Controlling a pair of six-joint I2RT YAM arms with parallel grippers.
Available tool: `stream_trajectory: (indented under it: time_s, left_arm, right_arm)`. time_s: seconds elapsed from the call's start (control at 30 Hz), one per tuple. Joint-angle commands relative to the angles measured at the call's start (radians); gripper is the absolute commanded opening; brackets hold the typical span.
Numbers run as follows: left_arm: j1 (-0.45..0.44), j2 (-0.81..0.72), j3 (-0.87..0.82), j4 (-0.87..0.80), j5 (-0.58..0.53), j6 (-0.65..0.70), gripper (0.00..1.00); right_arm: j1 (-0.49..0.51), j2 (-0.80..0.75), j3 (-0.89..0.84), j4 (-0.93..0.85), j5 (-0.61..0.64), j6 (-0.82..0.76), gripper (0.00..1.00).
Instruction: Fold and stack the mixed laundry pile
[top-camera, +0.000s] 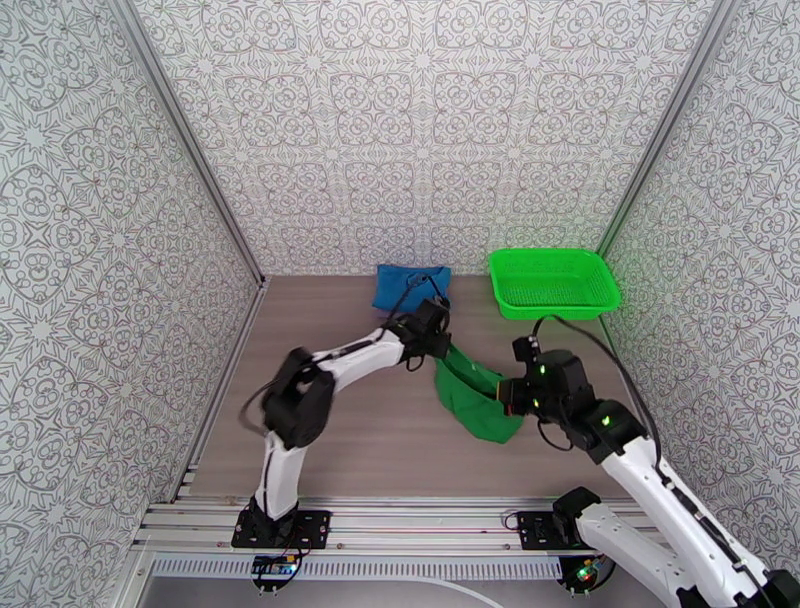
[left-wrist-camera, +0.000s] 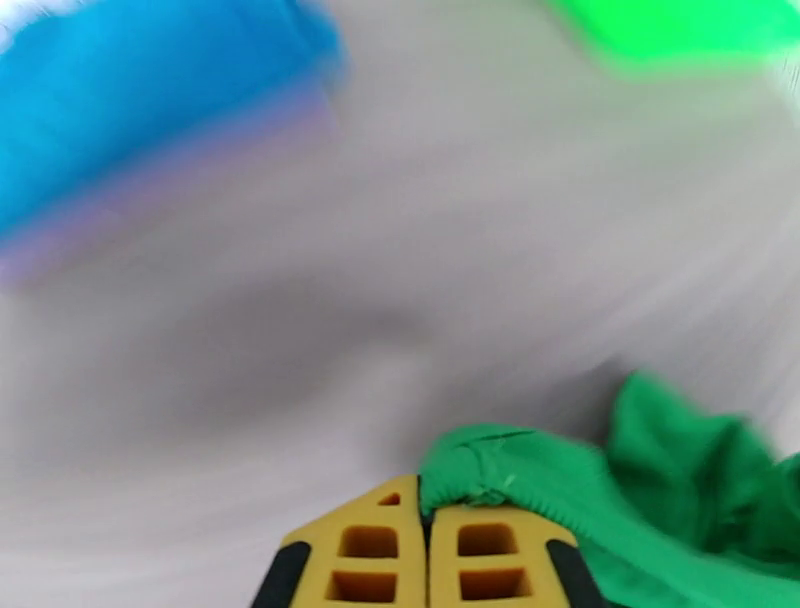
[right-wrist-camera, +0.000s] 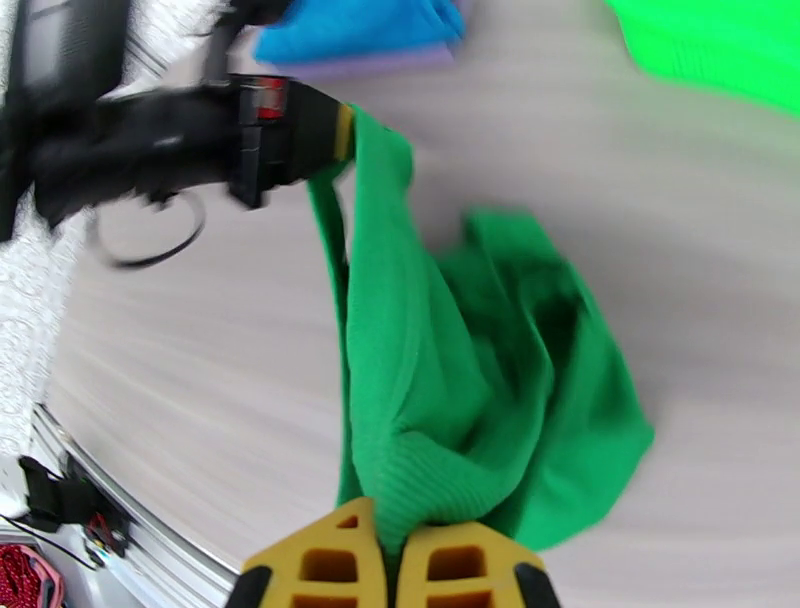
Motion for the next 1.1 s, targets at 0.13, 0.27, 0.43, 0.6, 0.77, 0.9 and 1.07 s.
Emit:
stream_trajectory:
  time_s: [0.13, 0.27, 0.43, 0.6, 0.77, 0.9, 1.07]
  left_arm:
    - [-0.020, -0.425, 0.017, -0.078, -0.370, 0.091, 0.00]
    - [-0.020, -0.579, 0.074, -0.176, -0.493, 0.146, 0.00]
    - [0.035, -0.724, 0.108, -0.196, -0.623, 0.263, 0.00]
    - [0.218, -0.798, 0.133, -0.190, -0.614, 0.363, 0.00]
    - [0.374, -0.808, 0.199, -0.216, -0.556, 0.435, 0.00]
    - [0.437, -0.799, 0.230, -0.221, -0.543, 0.500, 0.00]
    - [0.489, -0.800, 0.223, -0.231, -0.525, 0.522, 0.00]
  right_arm:
    - [-0.004, 0.231, 0.417, 0.071, -0.116, -0.080, 0.00]
    - [-0.004, 0.380, 0.667, 0.091, -0.175, -0.084, 0.00]
    - [-0.003, 0.659, 1.005, 0.166, -0.365, -0.023, 0.00]
    - [0.017, 1.079, 1.530, 0.215, -0.561, 0.127, 0.00]
    - [0.040, 1.478, 1.993, 0.486, -0.627, 0.435, 0.00]
    - [0.072, 1.483, 1.837, 0.725, -0.540, 0.487, 0.00]
    - [0.116, 1.500, 1.828, 0.736, -0.492, 0.381, 0.00]
